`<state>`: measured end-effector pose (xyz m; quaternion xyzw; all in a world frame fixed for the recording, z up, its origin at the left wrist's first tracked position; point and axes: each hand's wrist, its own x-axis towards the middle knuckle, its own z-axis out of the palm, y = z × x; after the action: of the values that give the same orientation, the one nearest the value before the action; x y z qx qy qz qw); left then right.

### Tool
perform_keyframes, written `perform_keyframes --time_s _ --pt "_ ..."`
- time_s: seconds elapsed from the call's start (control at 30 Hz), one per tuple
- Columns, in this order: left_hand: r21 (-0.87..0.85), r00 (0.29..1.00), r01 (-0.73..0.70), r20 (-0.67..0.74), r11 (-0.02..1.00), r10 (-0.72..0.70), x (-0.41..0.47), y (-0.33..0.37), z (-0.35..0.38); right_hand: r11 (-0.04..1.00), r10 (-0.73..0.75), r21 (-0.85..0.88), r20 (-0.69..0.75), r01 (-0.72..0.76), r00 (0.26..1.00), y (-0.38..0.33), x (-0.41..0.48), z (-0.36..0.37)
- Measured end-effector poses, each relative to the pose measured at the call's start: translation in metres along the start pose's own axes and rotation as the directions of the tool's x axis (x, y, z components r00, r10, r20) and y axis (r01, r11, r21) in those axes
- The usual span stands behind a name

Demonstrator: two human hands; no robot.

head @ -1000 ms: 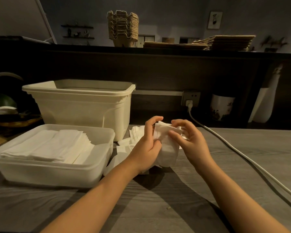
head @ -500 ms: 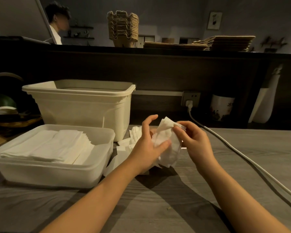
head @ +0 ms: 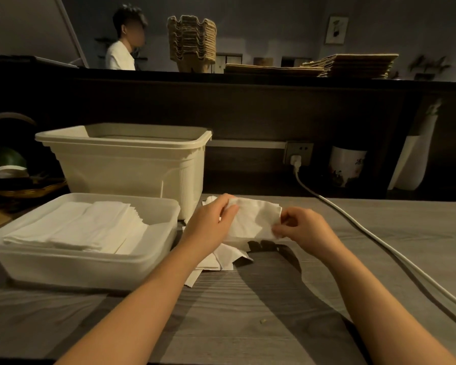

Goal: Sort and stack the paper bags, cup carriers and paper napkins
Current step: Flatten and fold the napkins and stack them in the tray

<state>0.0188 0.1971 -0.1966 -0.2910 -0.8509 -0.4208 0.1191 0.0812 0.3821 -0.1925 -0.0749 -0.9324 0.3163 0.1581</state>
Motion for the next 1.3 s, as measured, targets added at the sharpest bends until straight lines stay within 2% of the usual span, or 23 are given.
perform_keyframes --time_s 0.13,0.33,0.47,0.6,0.8,0.97,1.07,1.17,1.3 --pt "0.015 0.997 -0.012 0.072 1.000 0.011 -0.002 -0.001 0.001 0.999 -0.022 -0.031 0.028 0.023 0.999 -0.002 -0.001 -0.003" --pt "0.013 0.995 -0.041 0.093 0.999 0.039 -0.004 0.001 -0.001 0.998 -0.042 -0.046 0.079 0.046 0.996 -0.005 -0.004 -0.002" --pt "0.143 0.986 -0.152 0.095 0.978 0.140 -0.004 0.001 -0.001 0.994 -0.029 -0.102 0.105 0.040 0.994 -0.006 -0.004 0.000" --pt "0.264 0.960 -0.261 0.174 0.929 0.220 -0.002 -0.003 0.000 0.999 -0.034 -0.035 0.108 0.038 0.994 -0.006 -0.005 0.005" --pt "0.200 0.975 -0.196 0.146 0.960 0.169 -0.001 -0.001 -0.003 0.993 -0.029 -0.110 0.102 0.040 0.994 -0.010 -0.005 0.001" --pt "0.163 0.986 -0.129 0.125 0.978 0.110 0.003 0.001 -0.006 0.992 0.035 0.115 0.118 -0.049 0.992 -0.013 -0.005 -0.001" --pt "0.153 0.988 -0.087 0.138 0.984 0.066 0.003 0.001 -0.008 0.994 0.034 0.100 0.136 -0.048 0.990 -0.015 -0.006 -0.002" --pt "0.145 0.985 -0.060 0.170 0.988 0.035 -0.001 0.006 -0.011 0.984 0.004 0.176 0.131 -0.027 0.991 -0.019 -0.009 -0.002" --pt "0.114 0.986 -0.081 0.155 0.990 0.063 -0.003 0.013 -0.014 0.978 -0.074 0.207 0.164 0.039 0.984 -0.026 -0.013 -0.005"
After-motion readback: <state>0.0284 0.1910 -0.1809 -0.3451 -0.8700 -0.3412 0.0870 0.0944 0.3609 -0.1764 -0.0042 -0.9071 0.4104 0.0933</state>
